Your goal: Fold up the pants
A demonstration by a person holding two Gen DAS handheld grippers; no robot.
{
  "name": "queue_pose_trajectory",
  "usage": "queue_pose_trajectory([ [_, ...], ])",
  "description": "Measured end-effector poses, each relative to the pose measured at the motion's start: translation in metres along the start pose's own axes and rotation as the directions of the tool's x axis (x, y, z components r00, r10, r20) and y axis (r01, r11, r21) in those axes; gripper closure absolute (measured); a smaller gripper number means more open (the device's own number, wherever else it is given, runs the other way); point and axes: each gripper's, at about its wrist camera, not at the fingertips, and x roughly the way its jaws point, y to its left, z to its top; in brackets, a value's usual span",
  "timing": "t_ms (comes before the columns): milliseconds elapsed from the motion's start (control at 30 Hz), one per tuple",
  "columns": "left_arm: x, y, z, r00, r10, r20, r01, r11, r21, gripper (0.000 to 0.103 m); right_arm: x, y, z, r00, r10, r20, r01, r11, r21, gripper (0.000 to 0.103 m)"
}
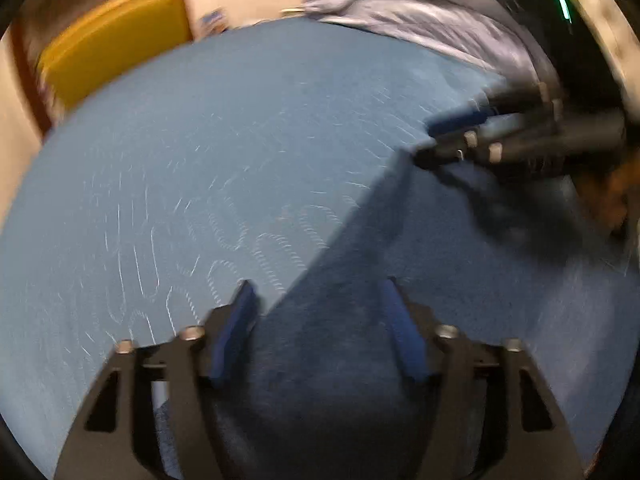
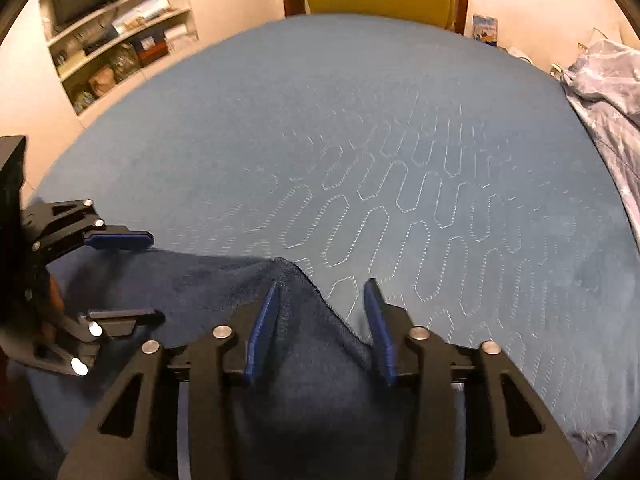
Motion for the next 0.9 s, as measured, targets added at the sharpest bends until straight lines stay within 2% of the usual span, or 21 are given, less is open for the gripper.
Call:
queue_pose_trajectory([
  [67,-0.011,0.011,0.0,0.99,0.132,0.058,-0.128,0.989,-0.075,0.036,0.009,-0.008,-0.001,0.999,-0.035,-0.004,0.035,0.998,0.048,0.065],
  [100,-0.017,0.013,-0.001,0.99,0.114,0.082,-0.108,0.991,-0.075,0.036,0.013,-0.013,0.0,1.0,-0.029,0.001,0.029,0.996,0.086,0.068],
  [200,-0.019,0.0,-0.003,0.995,0.0,0.095,0.006,0.998,-0.056,0.034,0.014,-0.017,-0.004,0.999,-0.032,0.027,0.029,0.992,0.12,0.067],
  [233,-0.012,-0.008,-0.003,0.997,0.008,0.081,-0.006,1.0,-0.02,0.033,0.011,-0.019,-0.006,0.999,-0.024,0.04,0.018,0.991,0.131,0.067],
  [300,0.006,-0.001,-0.008,0.992,0.122,0.015,-0.121,0.993,-0.01,0.033,-0.006,-0.03,-0.013,0.996,-0.026,0.081,0.01,0.983,0.185,0.065],
  [333,0.008,0.018,-0.013,0.991,0.13,0.003,-0.13,0.988,-0.078,0.03,-0.019,-0.036,-0.015,0.994,-0.036,0.106,0.012,0.976,0.216,0.063],
  [367,0.003,0.032,-0.017,0.989,0.146,0.013,-0.143,0.978,-0.155,0.03,-0.04,-0.049,-0.022,0.988,-0.052,0.149,0.012,0.967,0.254,0.054],
  [400,-0.005,0.043,-0.021,0.972,0.235,0.013,-0.228,0.953,-0.201,0.033,-0.056,-0.061,-0.031,0.983,-0.071,0.171,0.023,0.964,0.266,0.049],
  [433,-0.015,0.047,-0.024,0.957,0.289,0.036,-0.275,0.937,-0.215,0.033,-0.069,-0.064,-0.042,0.98,-0.097,0.174,0.048,0.962,0.268,0.048],
  [467,-0.023,0.048,-0.024,0.96,0.274,0.058,-0.255,0.941,-0.221,0.033,-0.084,-0.077,-0.055,0.975,-0.15,0.165,0.1,0.955,0.278,0.048],
  [500,-0.03,0.042,-0.023,0.968,0.241,0.075,-0.219,0.949,-0.225,0.033,-0.093,-0.086,-0.063,0.972,-0.169,0.162,0.116,0.95,0.289,0.047],
  [567,-0.035,0.02,-0.017,0.982,0.142,0.121,-0.119,0.976,-0.183,0.035,-0.107,-0.107,-0.086,0.969,-0.221,0.114,0.177,0.936,0.304,0.047],
  [633,-0.024,-0.027,-0.007,0.991,0.028,0.133,-0.019,0.998,-0.065,0.05,-0.111,-0.125,-0.109,0.96,-0.27,0.067,0.238,0.922,0.306,0.047],
  [700,-0.005,-0.081,0.004,0.988,-0.119,0.101,0.113,0.992,0.057,0.069,-0.106,-0.146,-0.123,0.951,-0.31,0.002,0.292,0.897,0.332,0.048],
  [733,0.008,-0.109,0.012,0.983,-0.165,0.08,0.156,0.982,0.104,0.073,-0.108,-0.159,-0.132,0.951,-0.31,-0.006,0.291,0.888,0.356,0.05],
  [800,0.033,-0.152,0.018,0.973,-0.228,0.023,0.22,0.956,0.193,0.081,-0.11,-0.177,-0.144,0.964,-0.264,0.01,0.239,0.887,0.395,0.05],
  [833,0.05,-0.162,0.024,0.969,-0.246,-0.009,0.242,0.948,0.208,0.081,-0.106,-0.181,-0.143,0.966,-0.256,0.015,0.23,0.89,0.393,0.05],
  [900,0.079,-0.173,0.032,0.975,-0.219,-0.046,0.224,0.954,0.2,0.082,-0.104,-0.183,-0.144,0.966,-0.256,0.031,0.224,0.894,0.389,0.051],
])
